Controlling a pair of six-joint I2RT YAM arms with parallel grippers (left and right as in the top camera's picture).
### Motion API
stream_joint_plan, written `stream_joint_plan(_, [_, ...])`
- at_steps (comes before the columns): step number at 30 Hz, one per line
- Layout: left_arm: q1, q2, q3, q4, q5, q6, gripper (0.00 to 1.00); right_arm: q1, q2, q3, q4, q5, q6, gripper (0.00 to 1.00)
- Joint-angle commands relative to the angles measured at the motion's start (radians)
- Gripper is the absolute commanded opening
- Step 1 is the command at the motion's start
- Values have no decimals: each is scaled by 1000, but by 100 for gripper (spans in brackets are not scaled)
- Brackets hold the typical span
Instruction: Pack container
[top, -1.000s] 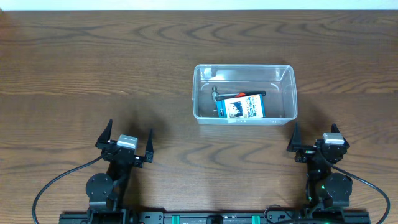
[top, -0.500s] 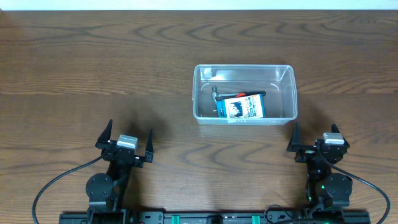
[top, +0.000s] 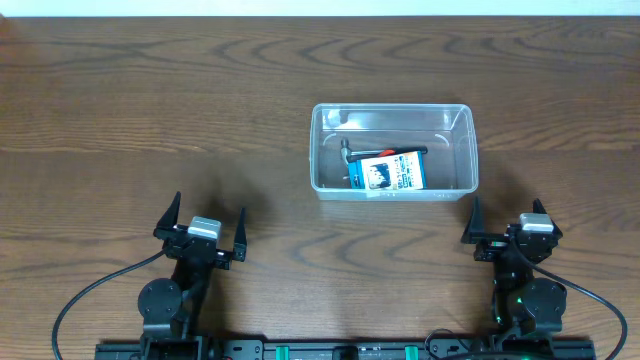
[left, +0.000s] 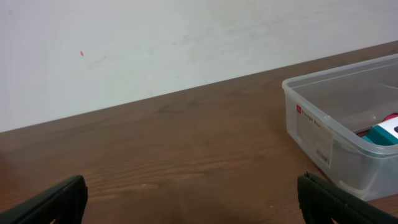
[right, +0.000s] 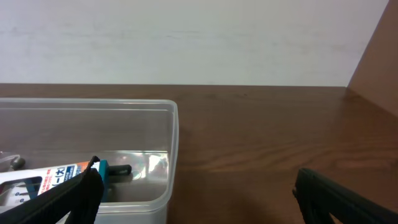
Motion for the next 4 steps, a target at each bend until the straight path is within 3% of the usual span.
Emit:
stream_joint_plan(1, [4,-6,-17,-37,3,-6,98,-9,-6,-2,-5,-3,-8,99])
stream_joint_plan(4, [4,-6,-17,-37,3,-6,98,-9,-6,-2,-5,-3,-8,99])
